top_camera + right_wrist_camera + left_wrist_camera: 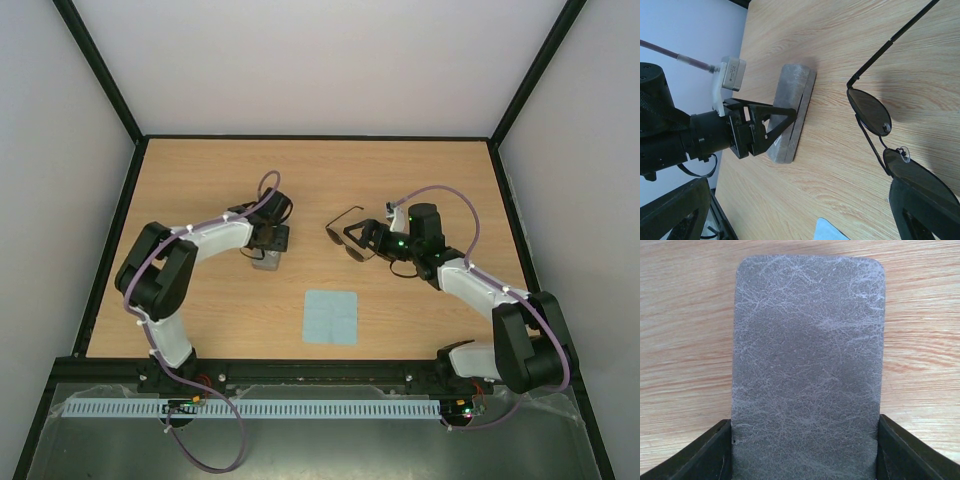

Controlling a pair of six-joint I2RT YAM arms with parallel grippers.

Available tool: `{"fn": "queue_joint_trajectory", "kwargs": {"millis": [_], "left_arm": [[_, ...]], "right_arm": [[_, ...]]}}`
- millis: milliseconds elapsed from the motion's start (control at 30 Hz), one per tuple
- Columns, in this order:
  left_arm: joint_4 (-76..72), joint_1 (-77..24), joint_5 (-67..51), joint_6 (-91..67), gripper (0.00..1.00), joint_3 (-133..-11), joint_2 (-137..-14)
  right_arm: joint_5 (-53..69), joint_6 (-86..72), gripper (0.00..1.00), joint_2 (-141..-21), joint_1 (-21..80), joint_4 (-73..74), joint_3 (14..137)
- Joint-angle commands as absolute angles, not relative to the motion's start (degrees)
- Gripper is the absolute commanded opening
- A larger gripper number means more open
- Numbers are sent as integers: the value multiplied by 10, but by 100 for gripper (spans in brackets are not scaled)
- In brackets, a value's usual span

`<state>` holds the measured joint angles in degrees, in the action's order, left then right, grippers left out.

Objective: Organize the sunglasses
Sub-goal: Pick up the sunglasses case from the center of the board, then open the sunglasses case.

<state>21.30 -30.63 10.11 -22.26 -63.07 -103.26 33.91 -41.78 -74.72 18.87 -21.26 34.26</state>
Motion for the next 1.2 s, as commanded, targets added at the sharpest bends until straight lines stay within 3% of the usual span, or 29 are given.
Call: {"fn": "queue_joint_trajectory", "kwargs": {"millis": [0, 267, 500, 767, 1167], "left_arm": [[217, -302, 60, -239, 43, -615, -982], [150, -287, -81, -274, 41, -526, -810], [-7, -251, -297, -358, 41, -409, -706], [-320, -235, -484, -547, 39, -276, -674], [-685, -235, -552, -789, 39, -202, -724]], "right_arm": [[352, -413, 99, -754, 192, -208, 355], [401, -444, 99, -762, 195, -263, 343], [460, -508, 99, -772, 222, -379, 326], [458, -506, 98, -758, 268, -412, 331], [442, -490, 99, -785, 319, -419, 341]]}}
